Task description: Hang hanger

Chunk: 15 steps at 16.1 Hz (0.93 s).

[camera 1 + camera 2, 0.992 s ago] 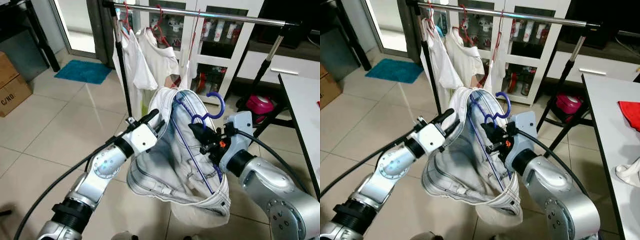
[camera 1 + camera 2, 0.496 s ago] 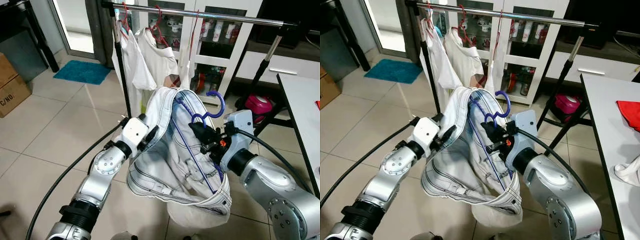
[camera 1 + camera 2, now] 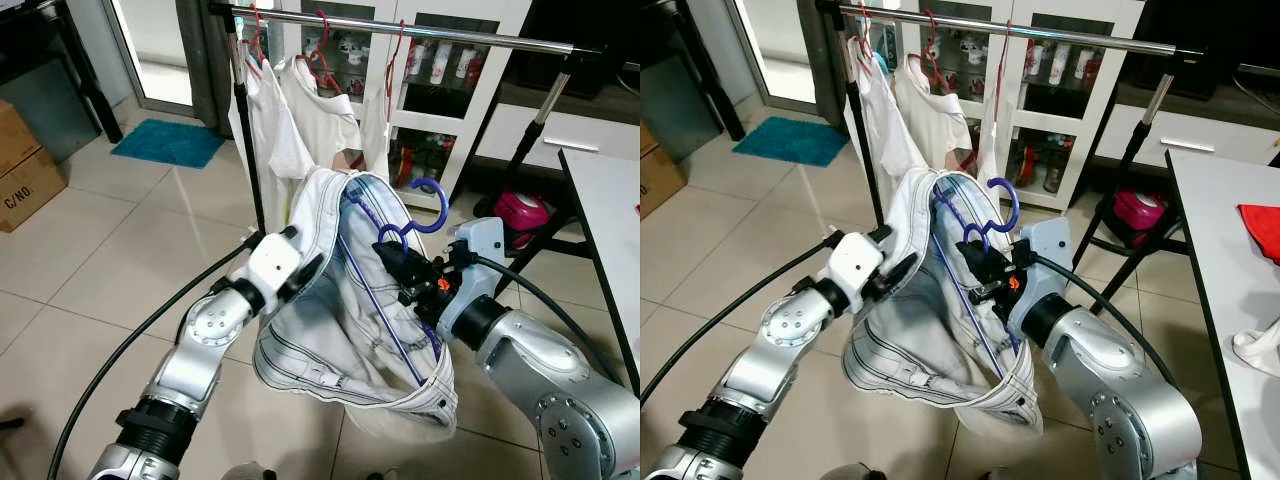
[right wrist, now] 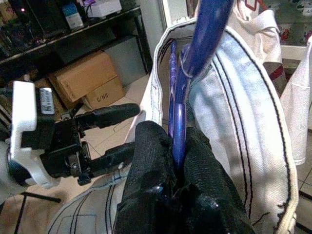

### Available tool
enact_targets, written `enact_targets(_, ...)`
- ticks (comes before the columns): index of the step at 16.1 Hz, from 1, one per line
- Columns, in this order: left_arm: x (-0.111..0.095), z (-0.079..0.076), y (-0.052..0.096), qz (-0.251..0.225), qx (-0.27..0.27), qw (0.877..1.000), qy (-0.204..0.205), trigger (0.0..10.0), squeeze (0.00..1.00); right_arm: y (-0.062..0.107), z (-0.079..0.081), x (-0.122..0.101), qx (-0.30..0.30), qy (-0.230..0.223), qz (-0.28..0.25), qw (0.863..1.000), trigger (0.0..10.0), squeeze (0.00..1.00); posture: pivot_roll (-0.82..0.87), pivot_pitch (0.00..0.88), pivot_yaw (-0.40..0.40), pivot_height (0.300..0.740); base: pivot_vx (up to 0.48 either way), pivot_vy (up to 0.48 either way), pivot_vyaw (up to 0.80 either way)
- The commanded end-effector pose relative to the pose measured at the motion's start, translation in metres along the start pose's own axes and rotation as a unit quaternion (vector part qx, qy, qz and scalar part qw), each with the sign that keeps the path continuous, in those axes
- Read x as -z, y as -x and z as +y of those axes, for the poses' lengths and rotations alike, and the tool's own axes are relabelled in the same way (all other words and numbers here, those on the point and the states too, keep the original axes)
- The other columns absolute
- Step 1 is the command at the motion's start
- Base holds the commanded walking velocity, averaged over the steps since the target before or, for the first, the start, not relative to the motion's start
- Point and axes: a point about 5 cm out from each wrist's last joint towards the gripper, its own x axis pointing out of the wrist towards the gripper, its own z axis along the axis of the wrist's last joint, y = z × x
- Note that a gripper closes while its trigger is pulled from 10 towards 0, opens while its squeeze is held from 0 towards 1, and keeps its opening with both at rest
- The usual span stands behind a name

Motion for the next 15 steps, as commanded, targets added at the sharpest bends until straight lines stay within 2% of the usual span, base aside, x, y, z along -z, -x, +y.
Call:
enact_targets(1,0.0,0.0,-0.001,0.007,0.001,1.0,-0.015,10.0,0.0,0.001,0.005,-0.015,-0.015,0.005,-0.034,0.999,0.0,0.0,-0.09,0.009,-0.02,0.74,0.0,0.0,0.0)
enact_targets(2,0.009,0.01,0.0,0.051,-0.044,0.997,-0.045,6.8,0.0,0.002,0.005,-0.016,-0.018,-0.005,-0.04,0.999,0.0,0.0,-0.09,0.01,-0.021,0.74,0.0,0.0,0.0)
enact_targets(3,0.009,0.01,0.0,0.051,-0.044,0.997,-0.045,6.8,0.0,0.002,0.005,-0.016,-0.018,-0.005,-0.04,0.999,0.0,0.0,-0.09,0.01,-0.021,0.74,0.0,0.0,0.0)
enact_targets(4,0.016,0.027,0.007,0.087,-0.103,0.989,-0.06,0.4,0.0,0.002,0.004,-0.017,-0.02,-0.012,-0.042,0.999,0.0,0.0,-0.09,0.011,-0.023,0.74,0.0,0.0,0.0)
enact_targets(5,0.019,0.032,0.01,0.097,-0.12,0.986,-0.066,0.4,0.0,0.002,0.004,-0.017,-0.021,-0.013,-0.042,0.999,0.0,0.0,-0.09,0.012,-0.025,0.74,0.0,0.0,0.0)
enact_targets(6,0.02,0.037,0.013,0.102,-0.129,0.984,-0.071,0.0,0.0,0.003,0.004,-0.017,-0.021,-0.014,-0.041,0.999,0.0,0.0,-0.09,0.013,-0.025,0.74,0.0,0.0,0.0)
enact_targets(7,0.019,0.042,0.015,0.099,-0.138,0.982,-0.077,0.0,0.0,0.003,0.003,-0.016,-0.02,-0.014,-0.04,0.999,0.0,0.0,-0.08,0.014,-0.026,0.74,0.0,0.0,0.0)
enact_targets(9,0.004,0.052,0.016,0.06,-0.155,0.982,-0.092,0.0,0.0,0.003,0.001,-0.013,-0.017,-0.015,-0.034,0.999,0.0,0.0,-0.08,0.014,-0.026,0.74,0.0,0.0,0.0)
enact_targets(10,0.0,0.052,0.015,0.048,-0.152,0.983,-0.09,0.0,0.0,0.003,0.001,-0.012,-0.016,-0.016,-0.032,0.999,0.0,0.0,-0.08,0.012,-0.025,0.74,0.0,0.0,0.0)
enact_targets(12,-0.004,0.037,0.008,0.03,-0.105,0.993,-0.05,0.0,0.0,0.003,0.001,-0.011,-0.014,-0.017,-0.029,0.999,0.0,0.0,-0.07,0.007,-0.025,0.74,0.0,0.0,0.0)
enact_targets(14,-0.012,0.022,0.005,-0.008,-0.063,0.998,-0.02,0.0,0.0,0.003,0.001,-0.011,-0.015,-0.018,-0.029,0.999,0.0,0.0,-0.07,0.003,-0.026,0.74,0.0,0.0,0.0)
enact_targets(15,-0.023,0.011,0.003,-0.047,-0.031,0.998,-0.011,10.0,0.0,0.002,0.002,-0.011,-0.016,-0.017,-0.029,0.999,0.0,0.0,-0.07,0.0,-0.026,0.74,0.0,0.0,0.0)
